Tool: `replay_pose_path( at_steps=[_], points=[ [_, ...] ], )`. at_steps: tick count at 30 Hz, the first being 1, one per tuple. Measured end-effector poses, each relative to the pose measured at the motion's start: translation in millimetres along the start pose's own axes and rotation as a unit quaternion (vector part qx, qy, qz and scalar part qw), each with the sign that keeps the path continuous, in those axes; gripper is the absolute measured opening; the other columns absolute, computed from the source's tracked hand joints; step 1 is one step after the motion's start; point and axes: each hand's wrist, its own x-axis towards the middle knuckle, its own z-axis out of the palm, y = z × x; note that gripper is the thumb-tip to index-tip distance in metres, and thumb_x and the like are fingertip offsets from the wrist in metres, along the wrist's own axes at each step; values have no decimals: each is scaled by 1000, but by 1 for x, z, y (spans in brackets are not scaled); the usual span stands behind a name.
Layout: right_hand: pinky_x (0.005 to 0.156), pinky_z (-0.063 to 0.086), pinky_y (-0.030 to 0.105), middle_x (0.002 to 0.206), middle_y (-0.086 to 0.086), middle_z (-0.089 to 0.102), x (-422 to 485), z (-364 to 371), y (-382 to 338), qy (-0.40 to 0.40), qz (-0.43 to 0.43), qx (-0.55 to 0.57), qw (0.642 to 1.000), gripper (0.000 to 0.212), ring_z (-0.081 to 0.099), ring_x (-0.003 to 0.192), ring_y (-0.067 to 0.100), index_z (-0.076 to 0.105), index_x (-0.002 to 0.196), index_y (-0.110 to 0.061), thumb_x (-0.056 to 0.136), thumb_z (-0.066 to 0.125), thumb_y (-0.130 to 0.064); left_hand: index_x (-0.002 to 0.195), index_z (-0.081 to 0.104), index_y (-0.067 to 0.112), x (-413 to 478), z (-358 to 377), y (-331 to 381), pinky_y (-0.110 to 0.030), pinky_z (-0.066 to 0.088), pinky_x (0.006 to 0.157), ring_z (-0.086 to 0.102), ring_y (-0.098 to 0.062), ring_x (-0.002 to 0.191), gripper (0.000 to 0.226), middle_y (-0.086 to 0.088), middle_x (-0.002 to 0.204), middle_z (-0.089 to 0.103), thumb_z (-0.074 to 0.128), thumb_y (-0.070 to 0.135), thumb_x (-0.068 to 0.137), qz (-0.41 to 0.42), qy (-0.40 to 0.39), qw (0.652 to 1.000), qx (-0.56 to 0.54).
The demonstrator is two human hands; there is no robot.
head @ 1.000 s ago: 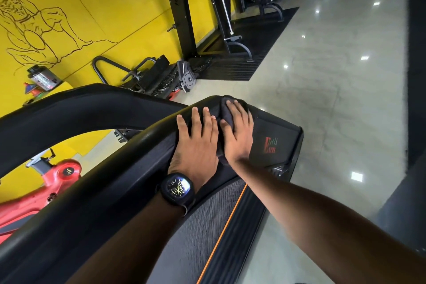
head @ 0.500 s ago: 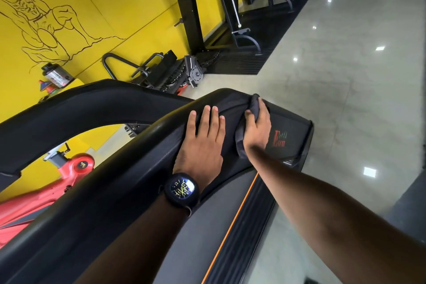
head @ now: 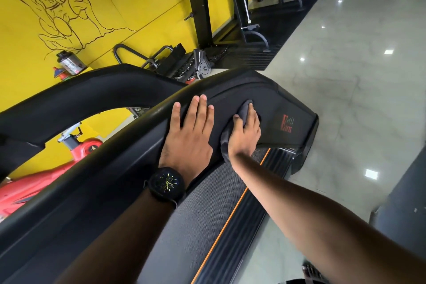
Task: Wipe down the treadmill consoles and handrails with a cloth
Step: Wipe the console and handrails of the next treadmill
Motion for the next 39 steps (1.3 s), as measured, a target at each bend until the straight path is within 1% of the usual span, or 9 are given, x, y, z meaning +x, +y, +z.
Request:
replay_pose_path(
  at_steps=[5, 16, 21, 25, 28, 32, 35, 36, 39],
  points=[
    [121, 7, 25, 161, -10, 37, -37, 8, -34, -12, -116, -6, 993, 63, 26, 150, 8, 41, 154, -32, 94, 31, -49, 159, 5, 6, -36, -7, -16, -59, 8, 122, 6, -33, 154, 76, -21, 166, 4, 32, 39, 96, -29, 17, 999, -6],
    [123, 12, 34, 159, 5, 43, -189, 12, -79, -58, -332, -26, 941, 53, 35, 148, 19, 47, 151, -16, 101, 40, -34, 155, 27, 6, -160, -23, -67, -58, 23, 117, 29, -36, 147, 60, -20, 160, 30, 24, 36, 103, -161, 35, 984, -69],
    [121, 23, 45, 154, 7, 48, -255, 17, -105, -76, -414, 29, 906, 51, 42, 144, 20, 50, 147, -8, 104, 27, -23, 147, 40, 0, -216, -28, -88, -56, 28, 116, 40, -37, 140, 58, -21, 151, 44, 25, 35, 103, -189, 69, 974, -107],
    [118, 30, 50, 148, 12, 55, -288, 21, -123, -102, -380, 152, 907, 46, 46, 140, 11, 52, 143, -1, 105, 29, -15, 138, 48, -4, -237, -32, -94, -51, 34, 113, 53, -36, 128, 58, -22, 137, 57, 27, 37, 103, -253, 146, 939, -181],
    [117, 34, 41, 151, 14, 50, -294, 19, -130, -118, -343, 196, 911, 41, 44, 142, 16, 49, 145, -2, 106, 42, -10, 141, 44, -2, -241, -35, -94, -48, 37, 111, 57, -33, 123, 55, -19, 130, 63, 34, 35, 103, -288, 187, 904, -253],
    [122, 27, 33, 160, 12, 31, -279, 12, -140, -108, -283, 223, 926, 64, 29, 150, 17, 31, 154, -1, 99, 62, -13, 145, 41, 5, -231, -43, -95, -48, 39, 104, 60, -33, 119, 52, -14, 126, 66, 44, 32, 101, -337, 205, 859, -327],
    [120, 30, 28, 156, -2, 34, -261, 7, -164, -121, -192, 233, 946, 81, 33, 141, -6, 26, 158, -5, 94, 69, -30, 150, 35, 8, -212, -52, -98, -50, 39, 107, 55, -32, 126, 51, -12, 138, 59, 44, 28, 104, -342, 228, 805, -428],
    [118, 33, 27, 154, -3, 39, -253, 6, -172, -126, -165, 232, 950, 82, 37, 137, -9, 29, 158, -7, 93, 70, -37, 150, 34, 9, -203, -56, -98, -51, 41, 107, 54, -32, 128, 51, -12, 142, 56, 43, 28, 104, -335, 243, 787, -458],
    [106, 48, 34, 137, 4, 64, -226, 1, -185, -139, -103, 224, 959, 67, 59, 126, 10, 56, 141, -11, 91, 65, -55, 152, 31, 9, -173, -68, -93, -45, 43, 110, 49, -27, 134, 51, -11, 149, 48, 43, 24, 105, -322, 276, 737, -526]
  ],
)
